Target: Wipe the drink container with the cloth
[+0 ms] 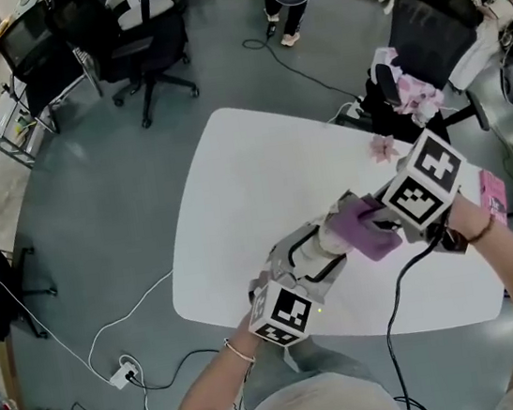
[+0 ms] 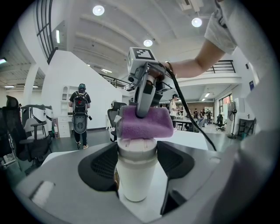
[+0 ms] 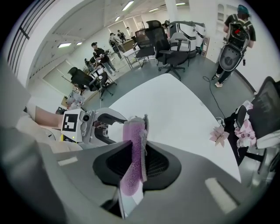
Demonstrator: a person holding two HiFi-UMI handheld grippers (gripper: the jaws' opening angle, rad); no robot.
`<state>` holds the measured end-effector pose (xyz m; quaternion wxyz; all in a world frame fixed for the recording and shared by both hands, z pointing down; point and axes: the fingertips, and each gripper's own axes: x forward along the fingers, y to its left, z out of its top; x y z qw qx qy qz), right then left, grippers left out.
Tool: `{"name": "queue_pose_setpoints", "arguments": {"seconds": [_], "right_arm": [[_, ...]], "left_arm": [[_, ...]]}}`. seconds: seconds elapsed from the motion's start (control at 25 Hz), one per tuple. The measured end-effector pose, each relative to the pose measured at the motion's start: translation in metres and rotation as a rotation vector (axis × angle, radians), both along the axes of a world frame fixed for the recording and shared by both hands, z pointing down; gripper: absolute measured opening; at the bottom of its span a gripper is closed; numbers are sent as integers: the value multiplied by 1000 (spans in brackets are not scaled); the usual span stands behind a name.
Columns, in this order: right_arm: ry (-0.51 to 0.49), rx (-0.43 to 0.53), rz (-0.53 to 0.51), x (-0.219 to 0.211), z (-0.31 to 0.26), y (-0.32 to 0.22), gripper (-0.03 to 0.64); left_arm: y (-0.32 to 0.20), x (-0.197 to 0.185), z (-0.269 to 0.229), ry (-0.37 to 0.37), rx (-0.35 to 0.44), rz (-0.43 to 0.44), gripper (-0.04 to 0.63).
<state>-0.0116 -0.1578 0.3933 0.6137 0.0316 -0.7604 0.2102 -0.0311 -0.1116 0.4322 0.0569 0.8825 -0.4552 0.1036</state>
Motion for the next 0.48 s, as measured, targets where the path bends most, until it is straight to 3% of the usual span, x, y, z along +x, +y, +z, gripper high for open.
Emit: {"name": "queue_pose_setpoints", "arguments": {"seconds": [0.48], "right_arm": [[-73,26,127,5,-3,-19,72]], "left_arm": [[0,-9,-8,-4,4,1,284]]}}
